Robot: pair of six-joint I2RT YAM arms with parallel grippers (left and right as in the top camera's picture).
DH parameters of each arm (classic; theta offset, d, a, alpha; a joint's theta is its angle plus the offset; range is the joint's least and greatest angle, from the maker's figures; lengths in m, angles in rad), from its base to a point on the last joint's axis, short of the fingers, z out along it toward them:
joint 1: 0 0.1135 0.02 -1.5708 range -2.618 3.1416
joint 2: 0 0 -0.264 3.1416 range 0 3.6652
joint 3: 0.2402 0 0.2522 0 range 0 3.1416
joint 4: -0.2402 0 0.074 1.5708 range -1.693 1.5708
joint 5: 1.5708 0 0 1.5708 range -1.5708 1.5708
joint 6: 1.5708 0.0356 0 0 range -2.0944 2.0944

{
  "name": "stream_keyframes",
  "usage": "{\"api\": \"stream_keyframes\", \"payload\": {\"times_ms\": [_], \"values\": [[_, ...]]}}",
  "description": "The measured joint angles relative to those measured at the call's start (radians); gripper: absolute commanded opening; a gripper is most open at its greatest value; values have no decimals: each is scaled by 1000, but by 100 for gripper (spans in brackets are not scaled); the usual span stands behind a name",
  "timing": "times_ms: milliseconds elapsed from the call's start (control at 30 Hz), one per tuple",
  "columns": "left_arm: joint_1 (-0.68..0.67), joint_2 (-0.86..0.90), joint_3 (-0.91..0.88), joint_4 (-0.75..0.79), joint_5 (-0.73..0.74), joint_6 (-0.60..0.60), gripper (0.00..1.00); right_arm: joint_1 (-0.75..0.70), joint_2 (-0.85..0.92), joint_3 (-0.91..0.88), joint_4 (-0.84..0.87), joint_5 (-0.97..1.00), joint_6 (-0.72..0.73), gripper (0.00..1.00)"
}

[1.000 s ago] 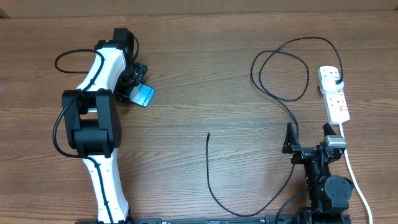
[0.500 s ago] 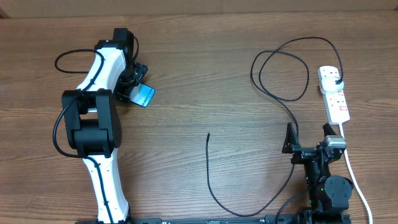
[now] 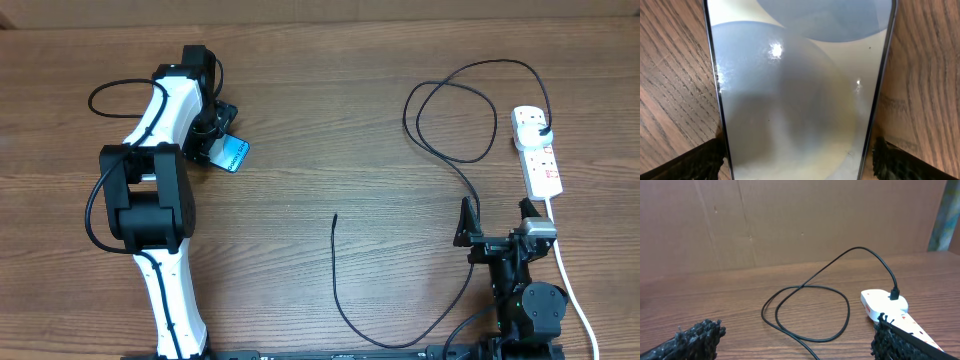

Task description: Plug charger to phone and switch on socket

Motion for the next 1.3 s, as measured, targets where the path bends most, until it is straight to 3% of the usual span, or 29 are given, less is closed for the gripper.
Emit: {"api": "stream_keyframes", "payload": {"times_ms": [1300], "values": [[-6, 0, 0, 1, -1, 3, 92, 0, 0, 0, 0, 0, 0, 100]]}}
